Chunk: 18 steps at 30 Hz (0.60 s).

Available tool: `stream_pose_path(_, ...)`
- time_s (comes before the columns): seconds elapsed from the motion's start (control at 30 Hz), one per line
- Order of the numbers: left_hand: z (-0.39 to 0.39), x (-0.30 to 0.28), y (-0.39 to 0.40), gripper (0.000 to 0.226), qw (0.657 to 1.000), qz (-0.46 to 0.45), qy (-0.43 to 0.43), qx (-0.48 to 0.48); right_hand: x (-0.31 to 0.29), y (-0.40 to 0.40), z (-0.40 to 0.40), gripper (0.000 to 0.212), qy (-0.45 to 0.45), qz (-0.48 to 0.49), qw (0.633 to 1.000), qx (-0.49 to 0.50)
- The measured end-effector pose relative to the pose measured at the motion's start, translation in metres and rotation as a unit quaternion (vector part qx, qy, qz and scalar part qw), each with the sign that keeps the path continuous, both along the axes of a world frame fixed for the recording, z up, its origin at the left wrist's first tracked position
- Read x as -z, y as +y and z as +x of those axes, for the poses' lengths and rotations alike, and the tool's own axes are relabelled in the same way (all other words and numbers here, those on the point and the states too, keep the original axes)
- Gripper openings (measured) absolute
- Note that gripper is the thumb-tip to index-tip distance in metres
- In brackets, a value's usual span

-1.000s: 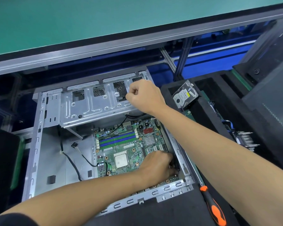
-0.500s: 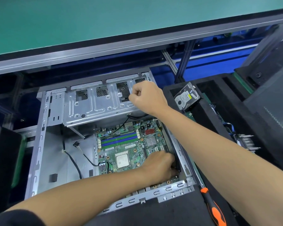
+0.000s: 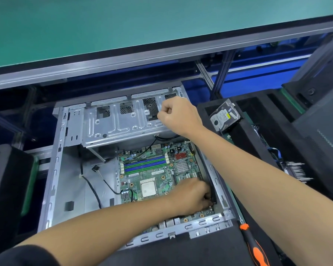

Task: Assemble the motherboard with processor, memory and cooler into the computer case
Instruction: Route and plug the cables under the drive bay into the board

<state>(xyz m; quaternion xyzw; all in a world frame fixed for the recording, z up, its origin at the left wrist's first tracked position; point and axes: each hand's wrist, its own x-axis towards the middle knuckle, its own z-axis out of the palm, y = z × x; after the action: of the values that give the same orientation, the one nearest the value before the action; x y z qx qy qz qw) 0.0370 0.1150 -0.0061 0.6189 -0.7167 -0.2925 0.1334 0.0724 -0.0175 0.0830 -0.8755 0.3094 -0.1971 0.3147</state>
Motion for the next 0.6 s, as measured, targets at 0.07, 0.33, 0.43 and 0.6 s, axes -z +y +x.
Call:
stream_pose_path(0.07,0.005,-0.014,-0.005,0.017,0.998,0.021,-0.018,0.047,0.001,0.0,0.0,0.023,-0.003,0.001,1.0,-0.005)
stream_pose_path(0.33,0.123,-0.07,0.014,0.047,0.98,0.133,0.007,-0.148,0.001,0.002,-0.001,0.026,0.004,-0.013,1.0,-0.011)
stream_pose_path(0.43,0.168,-0.071,0.05,0.028,0.954,0.178,-0.048,-0.236,-0.001,0.004,-0.002,0.028,0.007,-0.017,1.0,-0.009)
stream_pose_path(0.6,0.173,-0.063,0.082,0.04,0.92,0.34,-0.034,-0.193,-0.001,0.005,-0.002,0.021,0.029,-0.022,0.999,0.001)
